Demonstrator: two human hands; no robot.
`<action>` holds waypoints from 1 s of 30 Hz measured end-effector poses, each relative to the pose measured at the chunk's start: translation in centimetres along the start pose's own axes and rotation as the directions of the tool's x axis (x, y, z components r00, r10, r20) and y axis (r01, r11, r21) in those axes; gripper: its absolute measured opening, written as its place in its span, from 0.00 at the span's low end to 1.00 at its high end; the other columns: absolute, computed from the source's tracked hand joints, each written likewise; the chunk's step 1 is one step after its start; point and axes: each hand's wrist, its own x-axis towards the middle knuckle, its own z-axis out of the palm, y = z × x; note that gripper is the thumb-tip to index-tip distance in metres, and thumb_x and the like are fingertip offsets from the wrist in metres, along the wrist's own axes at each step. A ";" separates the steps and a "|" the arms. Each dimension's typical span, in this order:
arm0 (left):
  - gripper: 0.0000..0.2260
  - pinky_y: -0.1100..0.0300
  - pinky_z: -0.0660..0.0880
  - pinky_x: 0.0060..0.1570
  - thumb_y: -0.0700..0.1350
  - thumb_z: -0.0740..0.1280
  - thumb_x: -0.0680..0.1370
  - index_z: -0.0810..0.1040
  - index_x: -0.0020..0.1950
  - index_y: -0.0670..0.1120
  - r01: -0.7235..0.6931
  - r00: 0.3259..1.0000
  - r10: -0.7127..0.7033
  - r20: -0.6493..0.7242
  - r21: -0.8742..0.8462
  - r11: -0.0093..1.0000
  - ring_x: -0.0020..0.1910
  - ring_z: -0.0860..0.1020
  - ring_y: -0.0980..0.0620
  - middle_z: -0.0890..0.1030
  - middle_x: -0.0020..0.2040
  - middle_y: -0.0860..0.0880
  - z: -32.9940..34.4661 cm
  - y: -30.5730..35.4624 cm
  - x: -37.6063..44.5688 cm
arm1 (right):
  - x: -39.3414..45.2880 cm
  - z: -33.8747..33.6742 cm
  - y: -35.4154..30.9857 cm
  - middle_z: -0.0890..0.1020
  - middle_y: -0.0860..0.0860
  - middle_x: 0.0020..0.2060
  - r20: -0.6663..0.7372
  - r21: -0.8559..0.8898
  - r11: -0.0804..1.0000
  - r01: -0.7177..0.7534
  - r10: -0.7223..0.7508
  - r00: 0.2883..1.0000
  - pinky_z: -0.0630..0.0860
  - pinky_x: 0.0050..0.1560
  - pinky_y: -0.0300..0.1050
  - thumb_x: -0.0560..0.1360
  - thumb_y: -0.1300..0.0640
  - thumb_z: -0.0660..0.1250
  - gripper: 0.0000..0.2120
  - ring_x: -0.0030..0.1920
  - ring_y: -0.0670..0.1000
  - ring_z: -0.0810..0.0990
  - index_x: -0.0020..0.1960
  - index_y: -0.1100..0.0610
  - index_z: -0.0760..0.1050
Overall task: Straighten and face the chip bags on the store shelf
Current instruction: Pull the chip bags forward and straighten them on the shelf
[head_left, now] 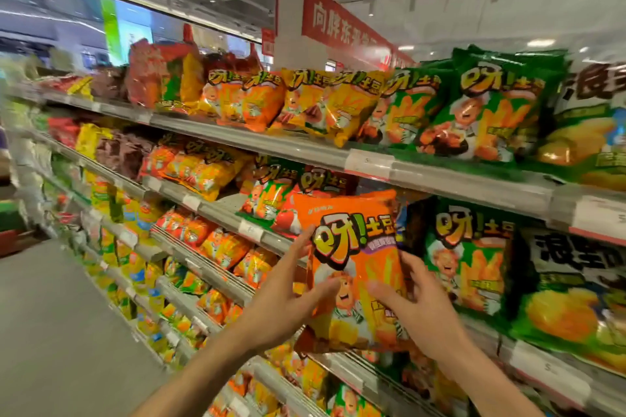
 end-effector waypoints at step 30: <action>0.35 0.60 0.78 0.57 0.68 0.70 0.72 0.53 0.73 0.76 0.215 0.953 -0.185 -0.240 0.105 0.971 0.57 0.78 0.66 0.69 0.69 0.59 -29.9 -22.7 14.4 | 29.6 33.9 -4.1 0.81 0.40 0.55 0.265 0.087 0.994 0.064 -0.085 0.960 0.80 0.57 0.50 0.69 0.39 0.74 0.31 0.52 0.40 0.82 0.67 0.40 0.66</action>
